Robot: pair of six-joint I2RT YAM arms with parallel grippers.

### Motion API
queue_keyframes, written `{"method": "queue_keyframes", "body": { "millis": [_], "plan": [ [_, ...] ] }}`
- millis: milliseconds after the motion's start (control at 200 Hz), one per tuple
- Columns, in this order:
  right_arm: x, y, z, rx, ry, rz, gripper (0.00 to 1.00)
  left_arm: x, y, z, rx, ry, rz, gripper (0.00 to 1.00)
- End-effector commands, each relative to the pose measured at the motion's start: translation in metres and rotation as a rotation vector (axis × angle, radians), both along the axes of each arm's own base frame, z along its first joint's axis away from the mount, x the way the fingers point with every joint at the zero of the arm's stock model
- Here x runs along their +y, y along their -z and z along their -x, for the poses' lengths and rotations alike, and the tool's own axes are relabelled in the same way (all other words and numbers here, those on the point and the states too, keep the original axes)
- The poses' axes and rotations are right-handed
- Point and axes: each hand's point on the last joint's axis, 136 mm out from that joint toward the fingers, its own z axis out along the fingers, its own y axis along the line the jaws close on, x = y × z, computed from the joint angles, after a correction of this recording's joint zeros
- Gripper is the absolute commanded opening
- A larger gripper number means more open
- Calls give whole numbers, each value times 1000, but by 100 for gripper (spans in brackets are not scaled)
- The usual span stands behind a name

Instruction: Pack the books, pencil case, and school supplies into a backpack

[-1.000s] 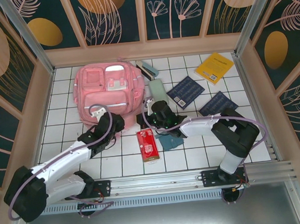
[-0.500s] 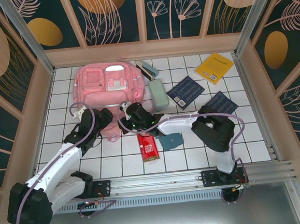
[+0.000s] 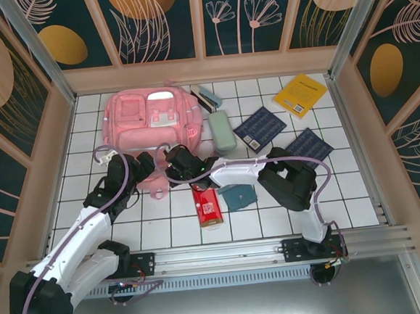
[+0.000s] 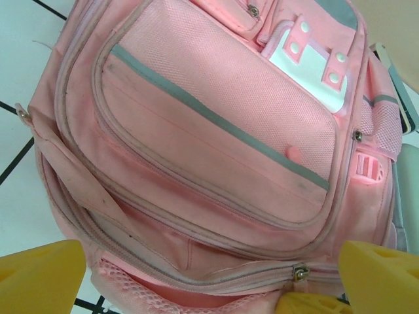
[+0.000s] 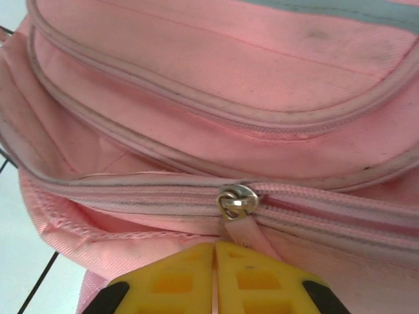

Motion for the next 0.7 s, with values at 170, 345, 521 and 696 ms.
{"method": "queue_keyframes", "body": {
  "millis": [170, 345, 521, 696],
  "plan": [
    [-7, -12, 5, -154, 38, 262, 14, 12, -6, -1, -11, -30, -15, 99],
    [-17, -8, -2, -213, 66, 342, 14, 30, -8, 2, -13, -103, -16, 99],
    [-10, -5, -6, -240, 21, 374, 13, 37, -13, 6, -30, -133, -22, 98],
    [-12, 8, -10, -247, 28, 416, 12, 34, -9, 7, -21, -124, -11, 99]
  ]
}}
